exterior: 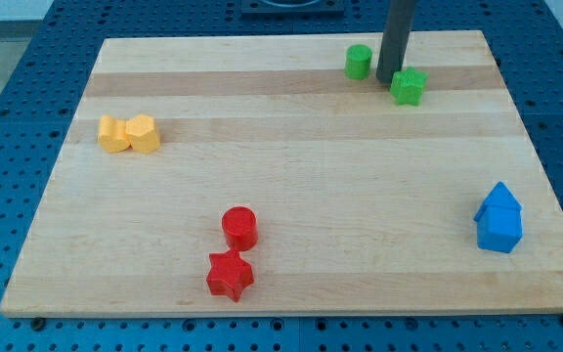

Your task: Push the green star to the center

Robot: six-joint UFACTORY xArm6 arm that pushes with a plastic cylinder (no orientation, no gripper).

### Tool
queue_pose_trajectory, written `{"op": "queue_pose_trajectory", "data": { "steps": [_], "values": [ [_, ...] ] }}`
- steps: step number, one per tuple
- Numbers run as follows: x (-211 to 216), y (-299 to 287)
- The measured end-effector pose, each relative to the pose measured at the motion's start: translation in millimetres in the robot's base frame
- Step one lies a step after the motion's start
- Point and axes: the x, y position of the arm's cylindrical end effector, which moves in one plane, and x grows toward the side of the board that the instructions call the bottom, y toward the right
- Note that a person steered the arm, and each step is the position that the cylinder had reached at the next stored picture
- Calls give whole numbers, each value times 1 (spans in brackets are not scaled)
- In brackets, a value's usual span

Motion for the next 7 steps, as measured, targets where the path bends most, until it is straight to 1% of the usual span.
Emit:
{"op": "queue_pose_trajectory", "data": {
  "steps": [1, 2, 3, 4, 5, 6, 7],
  "values": [
    [-16, 22],
    [-46, 28],
    [-8, 153],
    [46, 125],
    [58, 67],
    [16, 120],
    [4, 26]
  ]
}}
